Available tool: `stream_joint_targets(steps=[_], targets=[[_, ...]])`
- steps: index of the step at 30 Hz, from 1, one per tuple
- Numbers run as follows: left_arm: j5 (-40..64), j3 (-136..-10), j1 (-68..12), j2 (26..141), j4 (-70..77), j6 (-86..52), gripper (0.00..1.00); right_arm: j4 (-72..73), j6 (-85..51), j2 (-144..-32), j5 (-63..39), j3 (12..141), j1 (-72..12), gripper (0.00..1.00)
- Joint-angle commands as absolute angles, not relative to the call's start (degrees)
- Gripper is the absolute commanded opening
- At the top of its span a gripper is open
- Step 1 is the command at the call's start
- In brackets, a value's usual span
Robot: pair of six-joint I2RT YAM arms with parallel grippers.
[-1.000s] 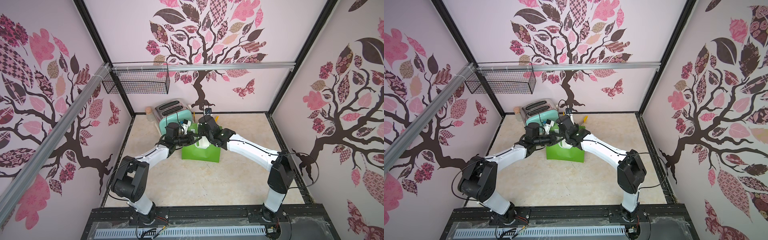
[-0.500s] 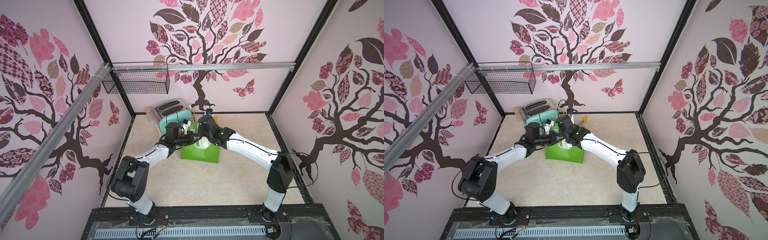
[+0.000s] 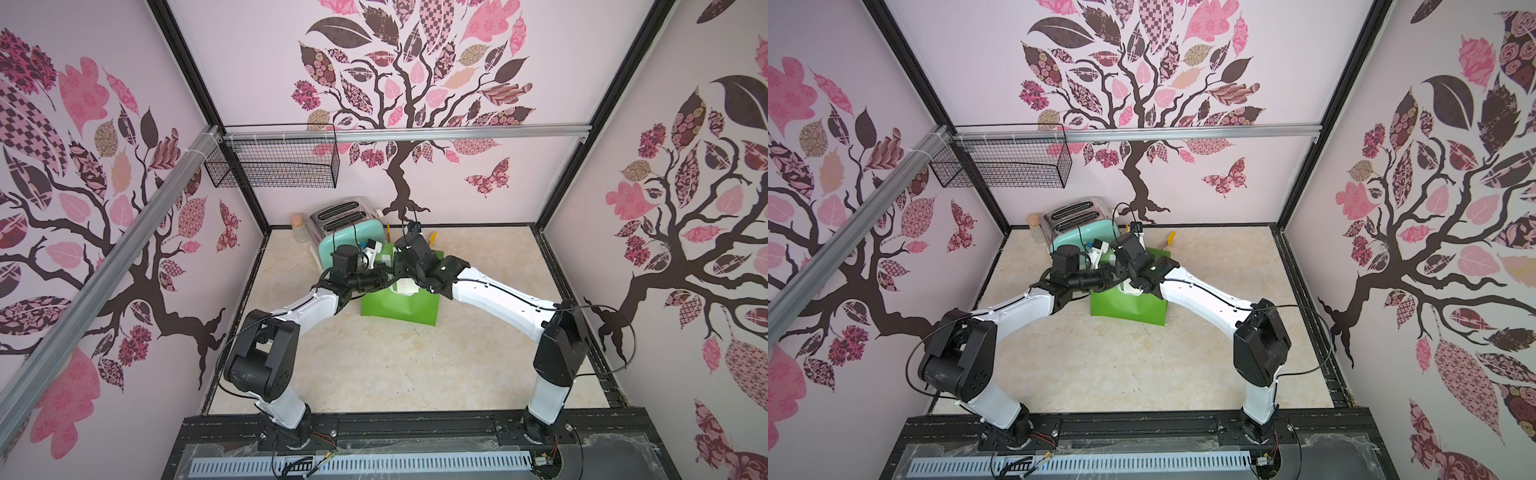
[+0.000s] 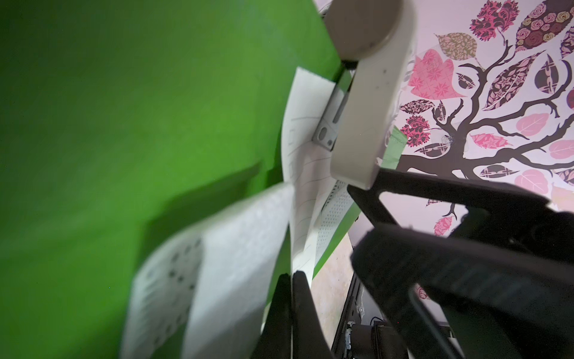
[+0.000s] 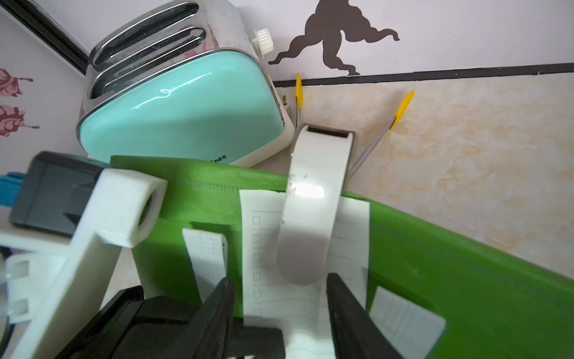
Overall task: Staple the receipts to the bags
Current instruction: Place the stapler in the takeout bag, then staple the receipt to the takeout bag.
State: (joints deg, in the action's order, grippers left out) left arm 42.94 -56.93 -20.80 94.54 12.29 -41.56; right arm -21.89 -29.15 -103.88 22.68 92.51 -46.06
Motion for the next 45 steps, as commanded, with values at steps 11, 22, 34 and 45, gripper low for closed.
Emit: stream_joint_targets(steps=[11, 22, 34, 45], targets=[[43.06, -61.14, -20.48, 95.36, 9.67, -37.33, 0.00, -23.42, -25.08, -95.95, 20.09, 90.00, -45.10, 0.70], [42.93, -62.66, -20.48, 96.04, 6.06, -35.67, 0.00, -17.75, -16.72, -94.34, 6.18, 90.87, -38.04, 0.82], [42.53, -63.20, -20.48, 95.89, 4.10, -33.38, 0.00, -23.13, -5.63, -106.18, -7.64, 105.96, -32.64, 0.93], [42.53, -63.62, -20.47, 95.60, 3.33, -32.35, 0.00, -29.20, -2.98, -112.87, -19.86, 111.09, -28.33, 0.89]])
